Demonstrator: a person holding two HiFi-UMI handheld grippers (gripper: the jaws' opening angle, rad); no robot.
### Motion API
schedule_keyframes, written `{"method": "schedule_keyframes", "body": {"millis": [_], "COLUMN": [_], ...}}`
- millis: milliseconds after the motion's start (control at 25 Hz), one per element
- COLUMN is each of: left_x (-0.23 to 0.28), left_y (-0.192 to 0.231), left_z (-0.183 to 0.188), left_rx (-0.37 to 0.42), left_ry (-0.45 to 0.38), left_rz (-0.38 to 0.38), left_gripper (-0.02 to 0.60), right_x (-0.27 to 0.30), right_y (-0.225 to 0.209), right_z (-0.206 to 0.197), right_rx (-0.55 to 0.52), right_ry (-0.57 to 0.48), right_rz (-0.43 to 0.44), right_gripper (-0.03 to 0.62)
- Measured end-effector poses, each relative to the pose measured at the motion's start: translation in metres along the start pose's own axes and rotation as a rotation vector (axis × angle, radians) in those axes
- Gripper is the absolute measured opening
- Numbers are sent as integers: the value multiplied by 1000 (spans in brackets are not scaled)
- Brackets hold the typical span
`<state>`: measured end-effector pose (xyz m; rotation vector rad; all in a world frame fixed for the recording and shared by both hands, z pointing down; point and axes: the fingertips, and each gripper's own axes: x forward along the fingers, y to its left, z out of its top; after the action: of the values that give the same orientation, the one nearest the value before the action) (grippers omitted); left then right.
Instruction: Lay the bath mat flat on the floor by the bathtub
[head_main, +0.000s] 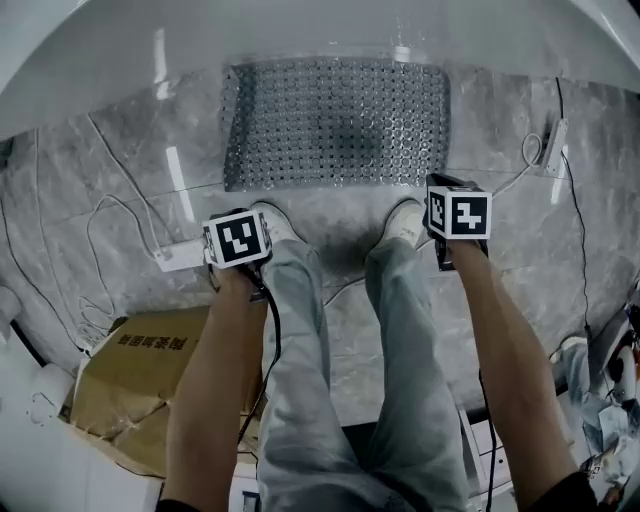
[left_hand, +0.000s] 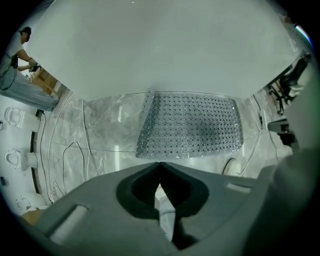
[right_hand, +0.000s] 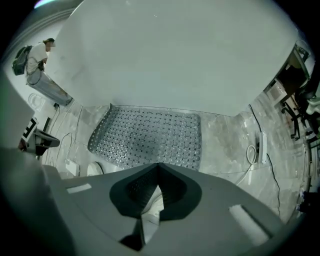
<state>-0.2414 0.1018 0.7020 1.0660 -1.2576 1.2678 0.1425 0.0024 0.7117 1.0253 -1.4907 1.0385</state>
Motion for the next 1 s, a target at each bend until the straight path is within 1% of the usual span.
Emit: {"method": "schedule_keyframes", "body": {"millis": [80,160,240,320,480,560,640,800,1000], "left_x": [-9,-18,-29,-41,-69,-88,-105,-134,-169], "left_y": [-18,-38,-61,-80,-104,-118,-127,-127,-124], "left_z": [-4,-5,-4,-7,-7,-6,-3,-3,12], "left_rx": [10,35,57,70,73,80,69,24,3], "left_ry": [-2,-21,-44,-50,-52,-65,-79,-84,-120], "left_rz": [-50,-99,-153,-185,-221,-241,-260,-272,-267], "left_gripper": [6,6,6,6,6,6,6,5,6], "right_x": [-11,-21,-30,-41,-62,-75,-90,-119,-151], "right_y": [2,8,14,19,32,33,32,35,36], "right_z": [-5,-10,-16,-20,-18,-19,-20,-16,7], "right_rx": [36,81,92,91,141,141,132,119,106], "right_ry": [-3,-7,-5,-7,-39,-44,-48,-73,-123], "right_rz": [8,24,40,52,104,116,122,137,153], "right_gripper": [8,6,6,6,6,6,6,6,6]}}
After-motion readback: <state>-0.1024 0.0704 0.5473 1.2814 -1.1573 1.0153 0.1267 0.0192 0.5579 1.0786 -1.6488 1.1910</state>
